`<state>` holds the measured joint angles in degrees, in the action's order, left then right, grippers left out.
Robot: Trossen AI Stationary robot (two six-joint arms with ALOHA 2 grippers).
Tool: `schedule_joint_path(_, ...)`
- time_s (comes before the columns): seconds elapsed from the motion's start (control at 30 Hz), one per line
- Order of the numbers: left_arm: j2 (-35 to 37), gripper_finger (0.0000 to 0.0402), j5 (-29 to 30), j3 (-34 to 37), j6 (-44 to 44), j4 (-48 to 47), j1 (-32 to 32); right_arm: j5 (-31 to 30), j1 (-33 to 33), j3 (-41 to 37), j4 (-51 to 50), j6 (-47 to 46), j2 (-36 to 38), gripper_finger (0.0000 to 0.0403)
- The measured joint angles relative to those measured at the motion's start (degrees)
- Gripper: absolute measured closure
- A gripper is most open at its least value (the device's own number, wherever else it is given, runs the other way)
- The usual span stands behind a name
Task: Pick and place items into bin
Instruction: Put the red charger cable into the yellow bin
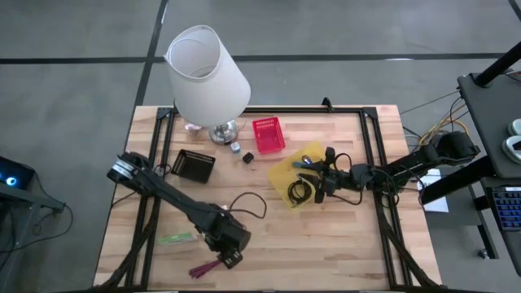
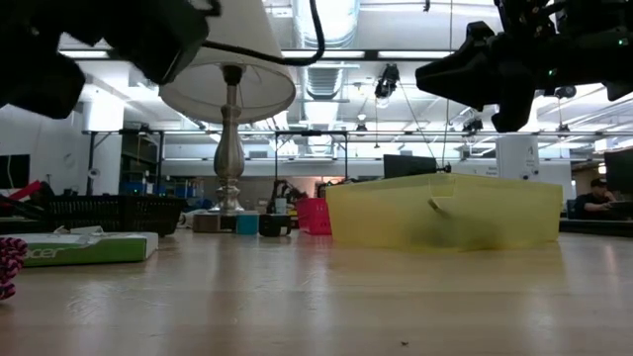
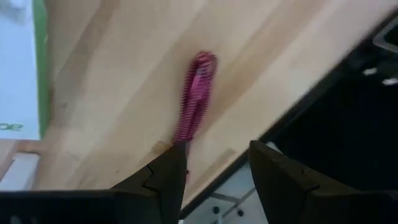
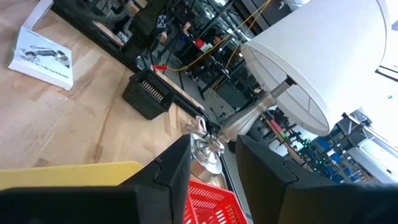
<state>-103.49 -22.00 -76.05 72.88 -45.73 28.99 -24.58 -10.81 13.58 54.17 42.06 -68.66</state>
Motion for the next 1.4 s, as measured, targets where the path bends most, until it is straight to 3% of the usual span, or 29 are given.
schedule_joint_path(1.17,-8.93,0.0245,-2.63,1.41,-3.20,6.29,0.68,0.04,0.02,0.00,-0.49,-0.04,0.00,0.0291)
schedule_joint_path(1.4,-10.29,0.0245,-3.82,1.33,-8.61,6.14,0.59,0.06,0.09,0.00,-0.50,0.00,0.00,0.0291)
